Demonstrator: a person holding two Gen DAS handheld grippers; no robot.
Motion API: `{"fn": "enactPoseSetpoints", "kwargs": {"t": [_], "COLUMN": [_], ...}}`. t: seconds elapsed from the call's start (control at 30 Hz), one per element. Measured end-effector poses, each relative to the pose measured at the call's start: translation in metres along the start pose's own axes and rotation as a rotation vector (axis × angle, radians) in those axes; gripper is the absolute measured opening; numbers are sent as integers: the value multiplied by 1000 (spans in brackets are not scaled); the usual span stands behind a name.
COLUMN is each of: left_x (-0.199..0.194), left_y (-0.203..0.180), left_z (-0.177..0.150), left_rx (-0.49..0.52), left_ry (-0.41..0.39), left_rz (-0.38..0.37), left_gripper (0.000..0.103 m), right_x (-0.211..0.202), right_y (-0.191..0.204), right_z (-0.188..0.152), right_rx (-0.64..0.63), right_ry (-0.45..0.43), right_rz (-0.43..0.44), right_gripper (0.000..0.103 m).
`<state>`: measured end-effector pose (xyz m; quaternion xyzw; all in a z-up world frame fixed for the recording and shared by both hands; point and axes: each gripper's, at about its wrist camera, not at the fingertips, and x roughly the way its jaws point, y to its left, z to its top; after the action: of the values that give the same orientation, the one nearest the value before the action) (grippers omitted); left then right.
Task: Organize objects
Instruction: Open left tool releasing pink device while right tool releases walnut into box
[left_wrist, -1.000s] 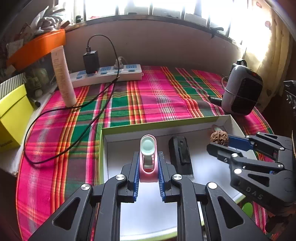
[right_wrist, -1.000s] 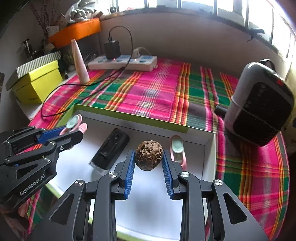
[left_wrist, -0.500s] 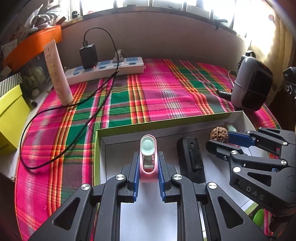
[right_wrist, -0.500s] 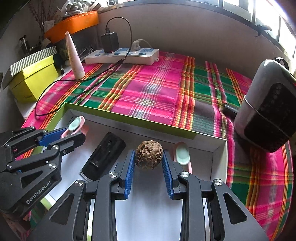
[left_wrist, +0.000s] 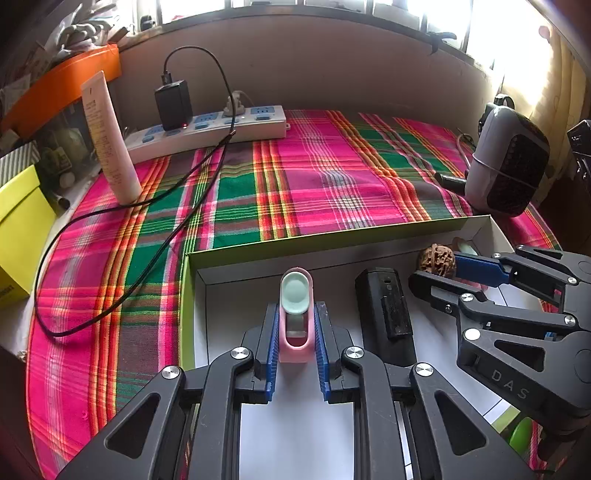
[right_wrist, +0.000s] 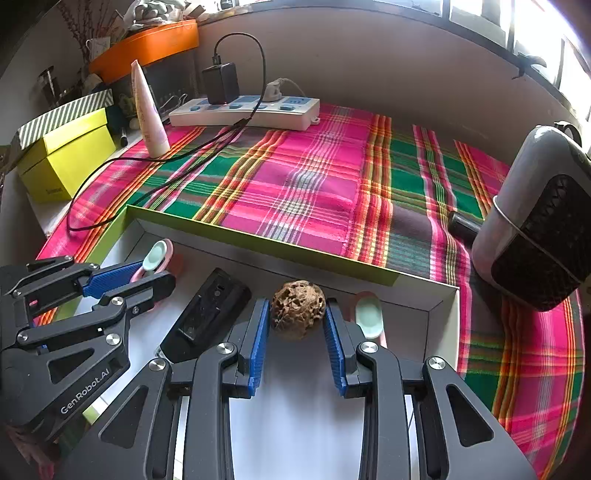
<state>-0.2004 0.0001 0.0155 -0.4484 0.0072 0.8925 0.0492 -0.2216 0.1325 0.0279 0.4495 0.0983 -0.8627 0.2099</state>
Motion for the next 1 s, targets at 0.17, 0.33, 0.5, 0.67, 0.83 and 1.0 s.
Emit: {"fn": "enactPoseSetpoints", "kwargs": {"t": [0.17,0.33,0.5,0.67,0.83,1.0], "left_x": [0,0,-1,-4,-11,-18], "left_y": [0,0,1,0,-2,-2], "left_z": [0,-1,-2,-3,-5,-10], "left_rx": [3,4,-5,0,-2,-14], "left_ry": [2,0,2,-3,-9,-16], "left_rz": [4,2,3,0,-4,-5], "left_gripper": [16,19,24,27,33,35], "right_x": [1,1,0,-2,-6,-12], "right_y": [1,1,0,0,0,1], "right_z": [1,1,1,0,-3,-5], "right_rx": [-5,-8,5,16,30,45], "right_ry": [2,3,4,0,-9,-16], "right_rz": [-6,-11,-9,-6,-4,3], "right_gripper": [31,31,31,31,47,47]}}
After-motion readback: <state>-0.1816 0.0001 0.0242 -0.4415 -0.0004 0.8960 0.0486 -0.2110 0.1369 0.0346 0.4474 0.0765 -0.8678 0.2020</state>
